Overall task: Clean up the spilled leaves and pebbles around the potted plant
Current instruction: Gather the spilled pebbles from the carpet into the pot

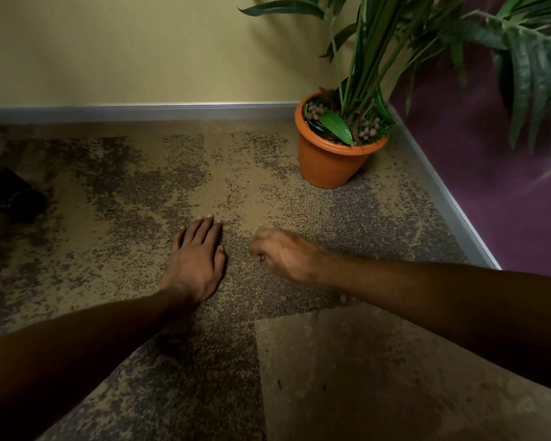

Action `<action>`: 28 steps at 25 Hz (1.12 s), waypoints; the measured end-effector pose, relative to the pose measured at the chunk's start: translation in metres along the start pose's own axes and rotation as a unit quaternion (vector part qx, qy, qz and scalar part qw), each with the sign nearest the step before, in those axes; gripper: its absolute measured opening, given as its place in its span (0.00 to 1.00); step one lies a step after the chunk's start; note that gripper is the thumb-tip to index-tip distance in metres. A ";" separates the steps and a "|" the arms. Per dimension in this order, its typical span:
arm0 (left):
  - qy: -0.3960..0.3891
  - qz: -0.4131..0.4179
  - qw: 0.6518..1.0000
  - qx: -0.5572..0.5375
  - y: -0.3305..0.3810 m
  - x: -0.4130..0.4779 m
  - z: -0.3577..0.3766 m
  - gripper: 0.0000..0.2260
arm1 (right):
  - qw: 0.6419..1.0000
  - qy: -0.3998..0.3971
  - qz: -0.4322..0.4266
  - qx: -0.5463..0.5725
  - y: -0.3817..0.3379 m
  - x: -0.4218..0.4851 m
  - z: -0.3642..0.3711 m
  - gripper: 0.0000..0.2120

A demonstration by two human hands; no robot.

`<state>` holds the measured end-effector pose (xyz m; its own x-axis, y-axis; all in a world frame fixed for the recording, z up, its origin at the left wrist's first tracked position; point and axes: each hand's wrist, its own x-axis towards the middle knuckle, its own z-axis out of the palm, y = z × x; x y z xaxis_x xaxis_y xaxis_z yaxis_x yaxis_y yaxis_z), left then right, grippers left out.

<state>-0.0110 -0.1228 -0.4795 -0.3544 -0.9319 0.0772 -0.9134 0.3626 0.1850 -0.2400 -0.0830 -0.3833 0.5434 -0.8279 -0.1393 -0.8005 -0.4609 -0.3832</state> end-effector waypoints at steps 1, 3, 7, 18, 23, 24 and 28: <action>-0.001 0.000 1.000 0.000 0.000 0.000 -0.001 0.28 | 1.000 0.020 0.003 -0.003 0.004 0.001 -0.008 0.13; -0.004 -0.001 1.000 0.001 0.001 0.001 -0.002 0.28 | 0.998 0.065 0.010 -0.017 0.015 0.005 -0.028 0.13; -0.007 -0.002 1.000 0.002 0.000 0.001 -0.003 0.29 | 0.982 0.175 0.037 -0.051 0.045 0.015 -0.080 0.07; -0.008 -0.006 1.000 -0.007 0.002 0.000 -0.005 0.29 | 0.927 0.270 0.200 -0.165 0.101 0.029 -0.180 0.14; -0.012 -0.007 1.000 -0.006 0.002 -0.001 -0.006 0.29 | 0.912 0.218 0.197 -0.287 0.100 0.041 -0.173 0.14; -0.013 -0.007 1.000 -0.006 0.003 -0.001 -0.007 0.29 | 0.908 0.217 0.201 -0.296 0.099 0.042 -0.174 0.14; -0.015 -0.010 1.000 -0.008 0.003 -0.001 -0.006 0.29 | 0.901 0.213 0.214 -0.313 0.101 0.043 -0.174 0.14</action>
<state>-0.0121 -0.1212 -0.4728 -0.3420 -0.9387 0.0439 -0.9174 0.3436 0.2010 -0.3419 -0.2206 -0.2686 0.1112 -0.9587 0.2618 -0.9719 -0.0498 0.2302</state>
